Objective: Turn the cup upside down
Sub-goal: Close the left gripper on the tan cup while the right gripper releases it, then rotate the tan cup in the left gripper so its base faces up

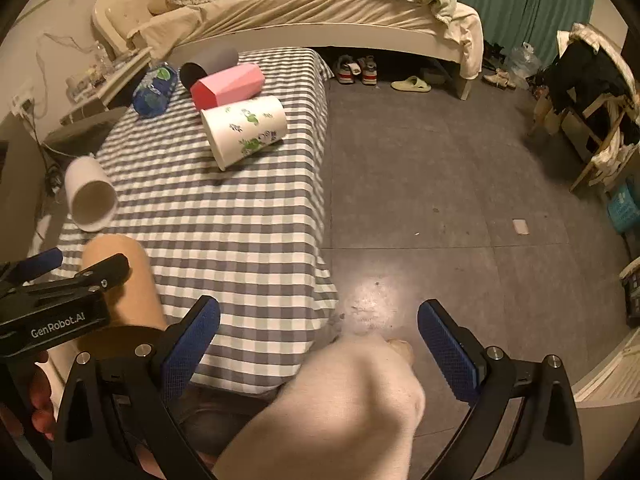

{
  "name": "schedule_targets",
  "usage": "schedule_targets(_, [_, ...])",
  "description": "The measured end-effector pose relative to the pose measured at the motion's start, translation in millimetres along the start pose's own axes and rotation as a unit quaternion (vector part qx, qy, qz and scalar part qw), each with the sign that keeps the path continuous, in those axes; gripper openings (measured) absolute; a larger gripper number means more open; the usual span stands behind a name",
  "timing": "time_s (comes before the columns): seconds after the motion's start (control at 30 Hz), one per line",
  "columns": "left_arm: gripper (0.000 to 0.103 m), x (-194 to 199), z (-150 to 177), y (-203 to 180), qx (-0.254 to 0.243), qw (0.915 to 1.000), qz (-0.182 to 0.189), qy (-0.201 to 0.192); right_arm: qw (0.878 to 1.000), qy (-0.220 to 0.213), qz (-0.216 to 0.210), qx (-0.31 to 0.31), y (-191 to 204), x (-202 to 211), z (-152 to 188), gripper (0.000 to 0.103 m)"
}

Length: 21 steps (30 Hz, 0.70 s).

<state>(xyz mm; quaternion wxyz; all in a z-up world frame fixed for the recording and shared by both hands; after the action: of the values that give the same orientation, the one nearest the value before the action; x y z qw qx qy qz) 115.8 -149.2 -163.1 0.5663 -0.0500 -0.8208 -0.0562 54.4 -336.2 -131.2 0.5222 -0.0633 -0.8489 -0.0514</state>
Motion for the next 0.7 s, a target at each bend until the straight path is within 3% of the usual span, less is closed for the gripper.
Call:
schedule_targets(0.23, [0.102,-19.3,7.0,-0.9,0.03,0.9967,0.057,0.05,1.0,0.0,0.007,0.018,7.4,-5.4,1.3,0.1])
schedule_targets(0.4, [0.094,-18.2,4.8,3.2,0.039,0.9939,0.083,0.061,1.0,0.006,0.0,0.017,12.8,-9.6,1.8,0.1])
schedule_targets(0.6, [0.092,4.0,-6.3,10.9,0.038,0.9949,0.089,0.028,1.0,0.001,-0.006,0.018,20.6,-8.2,-2.2,0.1])
schedule_targets(0.7, [0.092,22.9,-17.6,13.4,0.019,0.9971,0.072,-0.016,1.0,-0.003,-0.007,0.019,24.4,-6.8,-5.9,0.1])
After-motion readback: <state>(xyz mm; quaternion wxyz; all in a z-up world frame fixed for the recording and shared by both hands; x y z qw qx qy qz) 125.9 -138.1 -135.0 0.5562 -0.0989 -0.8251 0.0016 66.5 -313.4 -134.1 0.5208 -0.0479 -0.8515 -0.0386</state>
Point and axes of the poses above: each gripper's, at about its wrist camera, not at the fingertips, and x roughly against the way its jaws point, y to its left, z to its underside, the point moved 5 cm from there along -x, roughly the way its jaws point, and after that the axes turned 3 degrees about -x, right-handed, at the moved point
